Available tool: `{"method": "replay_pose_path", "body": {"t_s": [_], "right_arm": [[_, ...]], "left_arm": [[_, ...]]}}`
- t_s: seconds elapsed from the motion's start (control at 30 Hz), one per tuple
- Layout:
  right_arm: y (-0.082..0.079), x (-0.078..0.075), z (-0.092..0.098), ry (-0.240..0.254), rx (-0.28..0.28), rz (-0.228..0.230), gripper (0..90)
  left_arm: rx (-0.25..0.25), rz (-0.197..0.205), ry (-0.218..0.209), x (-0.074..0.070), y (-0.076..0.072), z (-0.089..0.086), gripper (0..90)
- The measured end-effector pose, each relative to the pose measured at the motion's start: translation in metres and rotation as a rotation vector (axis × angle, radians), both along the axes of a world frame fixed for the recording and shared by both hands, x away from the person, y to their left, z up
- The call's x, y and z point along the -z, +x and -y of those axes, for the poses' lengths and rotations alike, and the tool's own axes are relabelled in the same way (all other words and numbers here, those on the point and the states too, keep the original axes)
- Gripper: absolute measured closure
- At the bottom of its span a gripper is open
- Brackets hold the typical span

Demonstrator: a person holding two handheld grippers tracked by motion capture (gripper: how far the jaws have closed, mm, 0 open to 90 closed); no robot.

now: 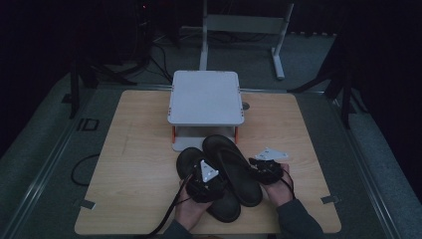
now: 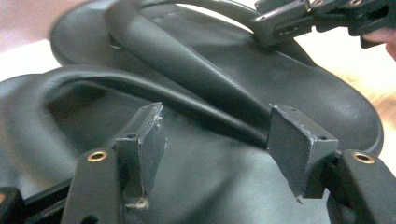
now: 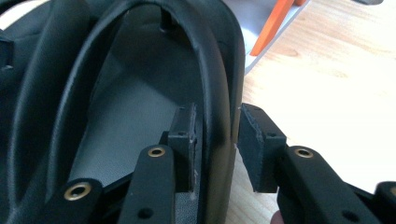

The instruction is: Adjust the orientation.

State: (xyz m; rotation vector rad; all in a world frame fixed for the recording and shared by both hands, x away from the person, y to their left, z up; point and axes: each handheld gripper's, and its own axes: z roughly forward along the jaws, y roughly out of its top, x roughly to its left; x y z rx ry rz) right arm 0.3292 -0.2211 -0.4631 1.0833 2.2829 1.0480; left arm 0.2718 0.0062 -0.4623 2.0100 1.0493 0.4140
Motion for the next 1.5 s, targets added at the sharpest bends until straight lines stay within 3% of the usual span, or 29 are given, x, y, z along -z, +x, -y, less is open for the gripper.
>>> {"method": "replay_pose_path", "body": {"t_s": [0.23,0.33,0.43,0.53,0.6,0.67,0.77,1.03,1.07,1.13,1.2,1.37,1.4,1.43,1.5], "right_arm": [[-0.003,0.002,0.000,-0.004,-0.019,-0.015,69.6],[-0.006,0.002,0.002,0.017,-0.041,-0.036,69.7],[-0.012,0.003,0.000,0.019,-0.069,-0.044,69.7],[-0.017,0.004,-0.002,0.018,-0.085,-0.048,69.7],[-0.023,0.004,-0.006,0.028,-0.106,-0.056,69.6],[-0.026,0.004,-0.008,0.042,-0.120,-0.066,69.1],[-0.031,0.005,-0.010,0.040,-0.132,-0.067,68.4],[-0.042,0.006,-0.022,0.045,-0.218,-0.087,64.9],[-0.043,0.007,-0.024,0.053,-0.238,-0.091,64.0],[-0.043,0.007,-0.025,0.055,-0.249,-0.091,63.5],[-0.044,0.005,-0.026,0.065,-0.263,-0.077,58.8],[-0.044,0.000,-0.022,0.080,-0.252,-0.057,52.7],[-0.043,-0.001,-0.019,0.081,-0.249,-0.057,50.7],[-0.042,-0.002,-0.018,0.082,-0.251,-0.057,49.8],[-0.042,-0.002,-0.016,0.074,-0.268,-0.054,48.8]], "left_arm": [[-0.031,-0.025,-0.016,0.003,0.007,0.013,28.9],[-0.048,-0.023,-0.020,0.003,0.006,0.015,25.6],[-0.096,0.000,0.006,0.003,0.005,0.014,24.0],[-0.099,0.005,0.021,0.003,0.004,0.011,24.1],[-0.100,0.018,0.075,0.002,0.002,0.009,26.6],[-0.109,0.026,0.097,0.002,0.000,0.007,29.3],[-0.116,0.034,0.108,0.002,-0.002,0.003,33.8],[-0.076,0.034,0.093,0.003,-0.014,-0.026,36.8],[-0.065,0.030,0.062,0.002,-0.017,-0.036,36.9],[-0.069,0.037,0.057,0.002,-0.019,-0.038,37.2],[-0.068,0.072,0.066,-0.004,-0.024,-0.048,37.7],[-0.080,0.101,0.050,-0.009,-0.034,-0.064,32.8],[-0.109,0.117,0.055,-0.008,-0.039,-0.073,30.4],[-0.109,0.117,0.055,-0.008,-0.039,-0.073,28.5],[-0.140,0.061,0.068,0.002,-0.037,-0.084,25.4]]}}
